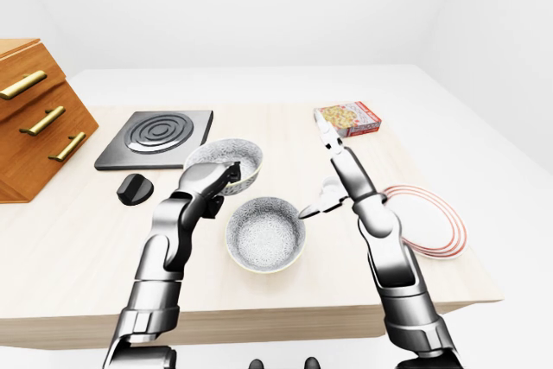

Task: Pick the akita bowl from table center and place it on the plate.

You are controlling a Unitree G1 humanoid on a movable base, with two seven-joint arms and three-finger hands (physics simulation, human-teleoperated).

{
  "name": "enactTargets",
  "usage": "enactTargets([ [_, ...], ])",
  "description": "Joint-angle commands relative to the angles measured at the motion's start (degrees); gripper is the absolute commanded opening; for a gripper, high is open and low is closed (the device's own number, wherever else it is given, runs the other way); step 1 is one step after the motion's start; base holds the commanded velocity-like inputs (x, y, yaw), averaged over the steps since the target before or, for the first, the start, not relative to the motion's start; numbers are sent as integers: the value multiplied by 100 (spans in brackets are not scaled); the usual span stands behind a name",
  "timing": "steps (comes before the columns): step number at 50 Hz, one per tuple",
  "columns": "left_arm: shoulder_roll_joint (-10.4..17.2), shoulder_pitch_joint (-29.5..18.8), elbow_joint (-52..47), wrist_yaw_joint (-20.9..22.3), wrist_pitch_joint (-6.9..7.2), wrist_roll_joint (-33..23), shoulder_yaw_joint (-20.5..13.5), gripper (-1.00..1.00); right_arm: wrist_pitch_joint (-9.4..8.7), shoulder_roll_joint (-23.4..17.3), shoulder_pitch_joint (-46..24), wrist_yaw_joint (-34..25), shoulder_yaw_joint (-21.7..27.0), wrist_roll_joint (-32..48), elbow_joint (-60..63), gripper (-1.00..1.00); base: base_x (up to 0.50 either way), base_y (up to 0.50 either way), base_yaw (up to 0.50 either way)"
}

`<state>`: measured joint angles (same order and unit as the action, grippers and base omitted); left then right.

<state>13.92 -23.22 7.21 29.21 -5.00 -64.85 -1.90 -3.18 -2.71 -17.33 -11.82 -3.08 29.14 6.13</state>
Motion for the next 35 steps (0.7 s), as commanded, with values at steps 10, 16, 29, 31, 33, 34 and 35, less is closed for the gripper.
enactTargets([
  [10,60,-28,21,-152,0,140,-78,-100,605,644,-1237,-346,-509,879,-1404,100,0,0,0],
  [16,35,-11,-14,-136,0,110,-61,-100,743,803,-1619,-377,-531,872,-1915,100,0,0,0],
  [29,20,-22,-41,-114,0,107,-62,-100,818,915,-1999,-124,-558,1101,-2928,100,0,0,0],
  [31,21,-21,-41,-118,0,107,-61,-100,818,897,-2062,-22,-541,1164,-3159,100,0,0,0],
  [33,19,-20,-42,-125,0,109,-62,-100,818,886,-2137,79,-519,1219,-3363,100,0,0,0],
  [34,19,-20,-42,-126,0,109,-62,-100,818,887,-2142,84,-515,1221,-3375,100,0,0,0],
  [35,17,-17,-48,-141,0,96,-62,-100,818,844,-2258,199,-485,1269,-3618,100,0,0,0],
])
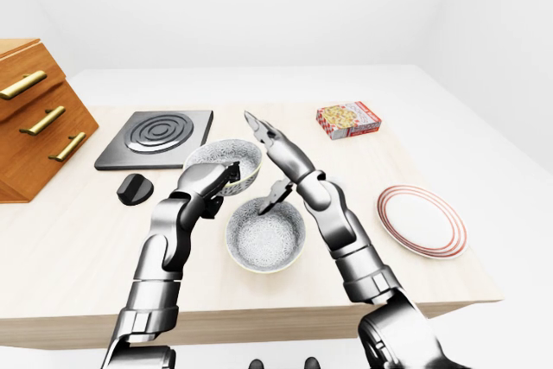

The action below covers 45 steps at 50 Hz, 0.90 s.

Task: Pick the akita bowl from table center and place it on the plate.

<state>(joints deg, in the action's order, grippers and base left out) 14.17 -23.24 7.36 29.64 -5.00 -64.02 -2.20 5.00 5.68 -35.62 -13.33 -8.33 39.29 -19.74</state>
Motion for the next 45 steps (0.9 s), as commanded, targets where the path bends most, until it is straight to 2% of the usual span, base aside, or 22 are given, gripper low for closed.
enactTargets([
  [1,-8,-16,-63,-189,0,11,-31,-100,0,-19,-456,388,47,286,-1109,100,0,0,0],
  [6,-8,-14,-64,-215,0,12,-31,-100,0,-131,-535,566,112,387,-1465,100,0,0,0],
  [17,-5,-15,-61,-244,0,8,-31,-100,0,-51,-487,458,63,376,-1599,100,0,0,0],
  [29,-1,-20,-46,-238,0,45,-32,-100,0,101,-971,669,45,455,-2383,100,0,0,0],
  [30,1,-21,-44,-239,0,45,-31,-100,0,87,-1038,715,59,459,-2523,74,0,0,0],
  [31,1,-21,-44,-239,0,45,-31,-100,0,86,-1047,722,61,460,-2541,9,0,0,0],
  [32,-3,-20,-44,-258,0,48,-35,-100,0,67,-1109,783,79,465,-2676,-33,0,0,0],
  [34,-2,-19,-45,-274,0,44,-35,-100,0,60,-1141,802,96,454,-2760,-100,0,0,0],
  [45,-8,-12,-51,-387,0,32,-39,-100,0,-4,-1099,877,115,480,-2762,-100,0,0,0],
])
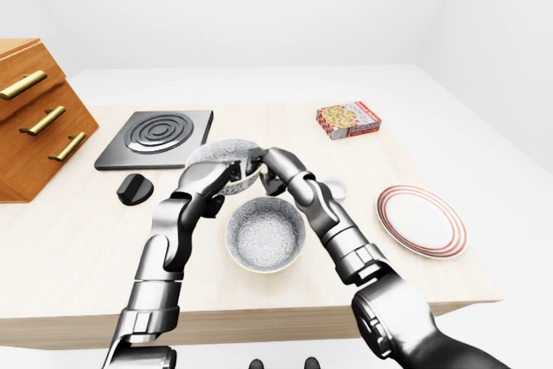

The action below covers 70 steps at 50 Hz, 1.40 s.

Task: Pick the akita bowl from table center and place it on the plate.

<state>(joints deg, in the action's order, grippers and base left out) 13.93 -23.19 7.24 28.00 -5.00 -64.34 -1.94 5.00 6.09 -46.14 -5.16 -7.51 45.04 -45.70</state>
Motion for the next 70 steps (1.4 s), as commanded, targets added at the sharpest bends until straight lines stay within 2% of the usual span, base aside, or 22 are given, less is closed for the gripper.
enactTargets([
  [1,17,-17,-38,-227,0,66,-65,-100,0,-47,-29,54,28,-91,-144,-100,0,0,0],
  [25,-2,3,-84,-305,0,-25,-65,-99,0,-89,34,-140,63,-215,292,-100,0,0,0],
  [26,-8,7,-93,-314,0,-38,-66,-81,0,-88,23,-148,65,-225,290,-100,0,0,0],
  [28,-16,13,-106,-301,0,-50,-65,8,0,-90,15,-155,72,-245,295,-100,0,0,0],
  [29,-15,15,-114,-293,0,-67,-60,99,0,-77,2,-168,105,-297,305,-100,0,0,0],
  [45,-28,25,-153,-161,0,-120,-49,100,0,-131,-154,-180,114,-375,131,-100,0,0,0],
  [52,-39,33,-161,-231,0,-117,-53,100,0,-174,-234,-224,136,-407,94,-100,0,0,0],
  [58,-106,64,-178,-477,0,-32,-92,100,0,-243,-358,-217,191,-461,-16,-100,0,0,0],
  [61,-245,95,-124,-735,0,478,-193,100,0,-291,-500,-208,236,-526,-117,-100,0,0,0],
  [63,-364,118,-53,-1063,0,1014,-282,100,0,-326,-577,-204,249,-548,-198,-100,0,0,0],
  [68,-382,126,134,-1817,0,1877,-275,100,0,-375,-617,-229,261,-563,-212,-100,0,0,0],
  [69,-28,-954,-2545,713,1000,2353,-537,100,0,-387,-637,-234,269,-570,-224,-100,0,0,0],
  [70,129,-1826,-3352,1200,1000,2119,-544,100,0,-395,-659,-229,275,-575,-238,-100,0,0,0],
])
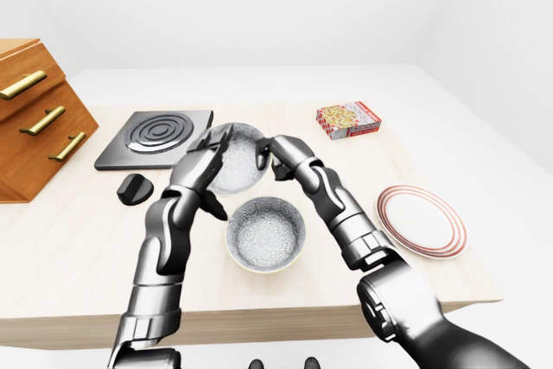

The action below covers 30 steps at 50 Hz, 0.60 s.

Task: Pick the akita bowl from table center and place it on the plate.

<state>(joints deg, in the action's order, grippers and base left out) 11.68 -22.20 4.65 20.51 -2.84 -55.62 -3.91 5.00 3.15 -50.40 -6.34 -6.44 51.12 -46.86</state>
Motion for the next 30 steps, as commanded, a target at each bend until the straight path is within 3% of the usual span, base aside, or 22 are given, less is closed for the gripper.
enactTargets([
  [1,424,-2143,-3212,1949,784,1259,-341,100,0,-109,-242,-111,171,-1187,-125,-100,0,0,0],
  [9,872,-3079,-3741,1949,784,2377,-678,100,0,-224,-276,-190,219,-1245,-52,-100,0,0,0],
  [14,1382,-3148,-2978,1857,784,3266,-905,100,0,-307,-251,-206,254,-1274,-20,-100,0,0,0],
  [16,1617,-3008,-3312,1843,784,3261,-759,100,0,-354,-245,-216,277,-1295,-10,-100,0,0,0],
  [18,1683,-2830,-3815,1949,784,3170,-670,100,0,-424,-235,-237,316,-1329,34,-100,0,0,0],
  [30,1291,-2069,-3541,1617,784,3214,-669,100,0,-870,313,-744,569,-1669,1345,-100,0,0,0],
])
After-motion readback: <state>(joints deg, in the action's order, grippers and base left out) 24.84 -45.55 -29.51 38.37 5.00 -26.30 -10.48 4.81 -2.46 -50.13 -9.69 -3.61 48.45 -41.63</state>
